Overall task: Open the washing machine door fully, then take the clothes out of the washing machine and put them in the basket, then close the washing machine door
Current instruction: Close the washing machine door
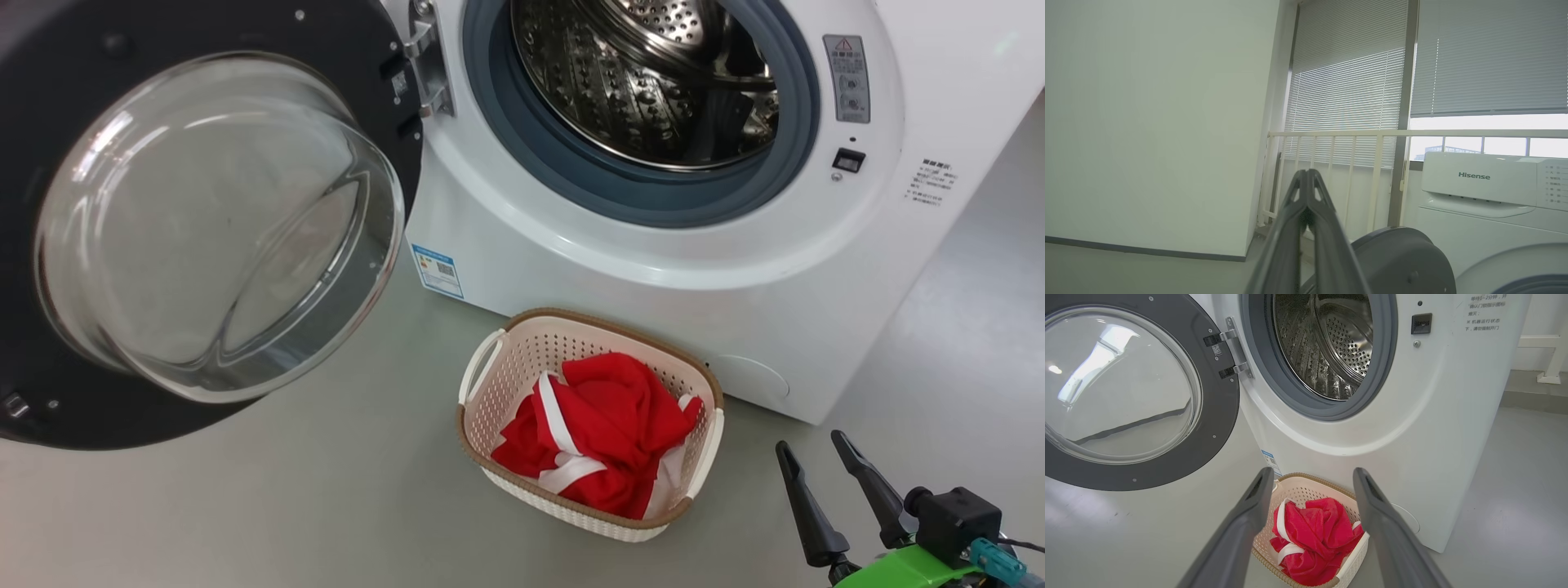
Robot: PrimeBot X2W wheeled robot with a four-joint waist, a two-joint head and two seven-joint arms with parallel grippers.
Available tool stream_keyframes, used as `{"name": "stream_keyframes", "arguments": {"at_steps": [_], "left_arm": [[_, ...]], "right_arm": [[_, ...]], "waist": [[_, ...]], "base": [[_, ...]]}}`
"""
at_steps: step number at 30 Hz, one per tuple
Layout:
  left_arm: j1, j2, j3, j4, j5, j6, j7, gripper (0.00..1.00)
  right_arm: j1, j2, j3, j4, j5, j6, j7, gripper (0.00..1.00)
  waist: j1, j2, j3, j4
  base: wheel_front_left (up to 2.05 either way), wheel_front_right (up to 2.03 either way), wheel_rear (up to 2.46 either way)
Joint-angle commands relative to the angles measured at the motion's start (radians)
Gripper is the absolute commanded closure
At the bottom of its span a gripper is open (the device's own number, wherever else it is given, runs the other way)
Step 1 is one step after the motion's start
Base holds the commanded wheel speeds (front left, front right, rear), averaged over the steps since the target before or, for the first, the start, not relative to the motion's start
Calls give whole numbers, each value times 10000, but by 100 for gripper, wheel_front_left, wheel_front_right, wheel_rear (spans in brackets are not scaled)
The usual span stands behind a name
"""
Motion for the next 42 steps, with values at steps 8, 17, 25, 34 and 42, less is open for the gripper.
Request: {"name": "stream_keyframes", "arguments": {"at_steps": [8, 17, 25, 34, 42], "left_arm": [[-1832, 1735, -111, 3168, -2154, -60, 1078, 100], [-2743, 2346, -345, 5676, -4029, -60, 2857, 100], [-2869, 2533, -740, 6683, -4960, -61, 4738, 100], [-2572, 2555, -1074, 6691, -5634, -61, 6172, 100], [-2042, 2487, -1491, 5939, -6289, -61, 7426, 100]], "right_arm": [[-122, -415, 122, -388, -637, 65, -65, 0], [-273, -641, 138, -495, -958, 65, -65, 0], [-392, -725, 160, -507, -997, 65, -65, 0], [-477, -752, 157, -489, -972, 65, -65, 0], [-510, -590, 176, -438, -947, 65, -65, 0]], "waist": [[0, 0, 624, -220], [0, 0, 1118, -321], [0, 0, 1402, -419], [0, 0, 1511, -494], [0, 0, 1255, -576]], "base": [[0, 0, 0], [0, 0, 0], [0, 0, 0], [0, 0, 0], [0, 0, 0]]}}
